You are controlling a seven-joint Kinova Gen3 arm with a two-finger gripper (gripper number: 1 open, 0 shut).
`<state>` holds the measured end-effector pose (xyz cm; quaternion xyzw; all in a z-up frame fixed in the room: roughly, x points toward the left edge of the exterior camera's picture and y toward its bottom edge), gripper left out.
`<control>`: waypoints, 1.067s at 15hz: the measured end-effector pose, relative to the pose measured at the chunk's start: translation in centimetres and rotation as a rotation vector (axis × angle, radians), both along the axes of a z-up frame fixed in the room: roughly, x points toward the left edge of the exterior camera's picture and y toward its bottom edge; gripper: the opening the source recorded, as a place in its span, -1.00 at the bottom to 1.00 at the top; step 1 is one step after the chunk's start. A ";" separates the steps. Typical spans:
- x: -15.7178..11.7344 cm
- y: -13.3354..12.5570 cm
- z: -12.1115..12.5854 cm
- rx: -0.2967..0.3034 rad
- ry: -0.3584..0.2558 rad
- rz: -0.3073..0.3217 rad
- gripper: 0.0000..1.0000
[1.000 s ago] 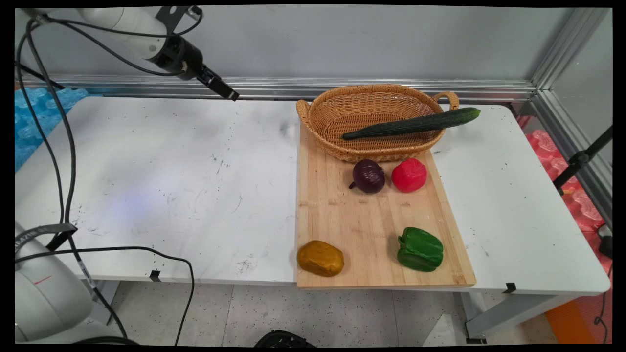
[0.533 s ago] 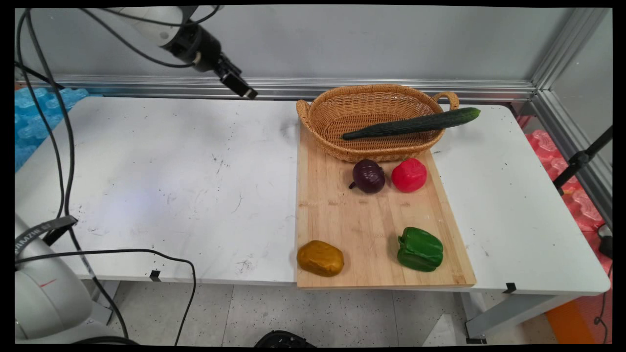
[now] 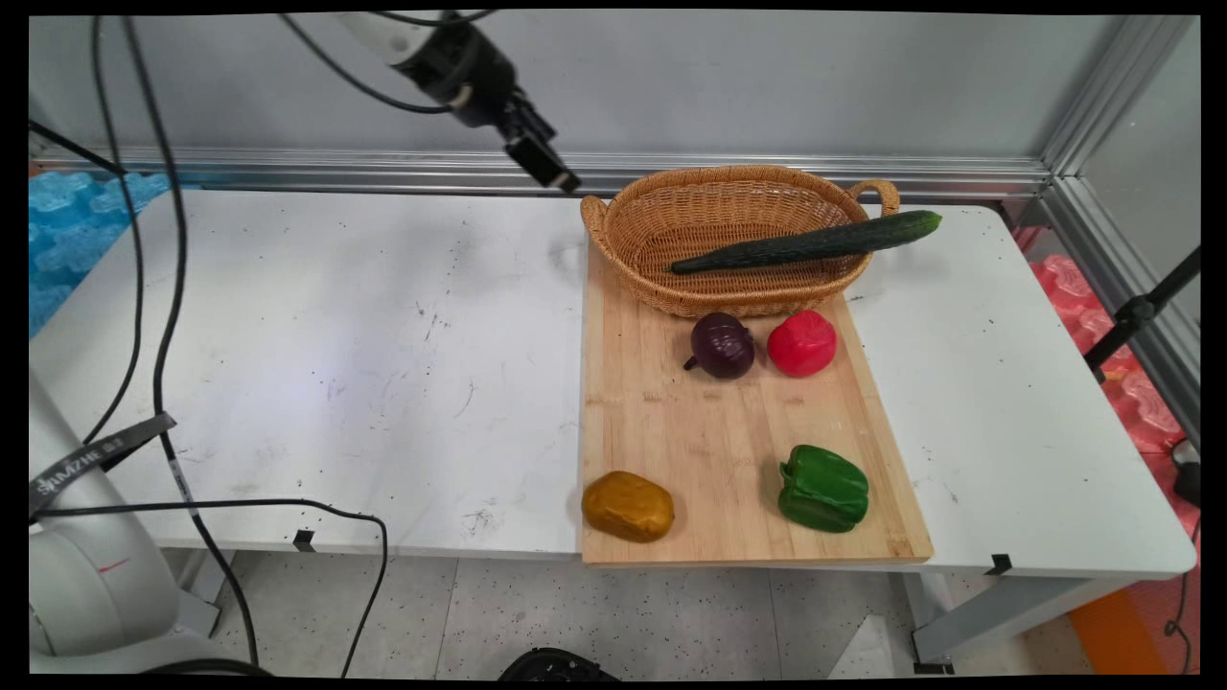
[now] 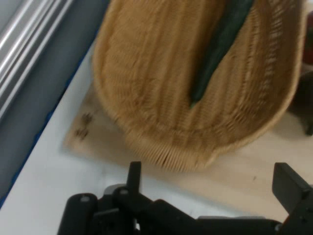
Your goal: Pick up the cucumber from the vegetable basket
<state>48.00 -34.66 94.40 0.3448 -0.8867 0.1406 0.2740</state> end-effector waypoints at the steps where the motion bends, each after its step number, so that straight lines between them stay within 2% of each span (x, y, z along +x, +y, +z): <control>1: -1.3 -0.6 0.0 0.000 -0.004 -0.025 1.00; 5: -5.1 -2.6 -0.5 -0.003 -0.019 -0.095 1.00; 10: -10.4 -5.8 -2.8 -0.004 -0.052 -0.177 1.00; 16: -15.4 -9.2 -6.0 -0.008 -0.080 -0.231 1.00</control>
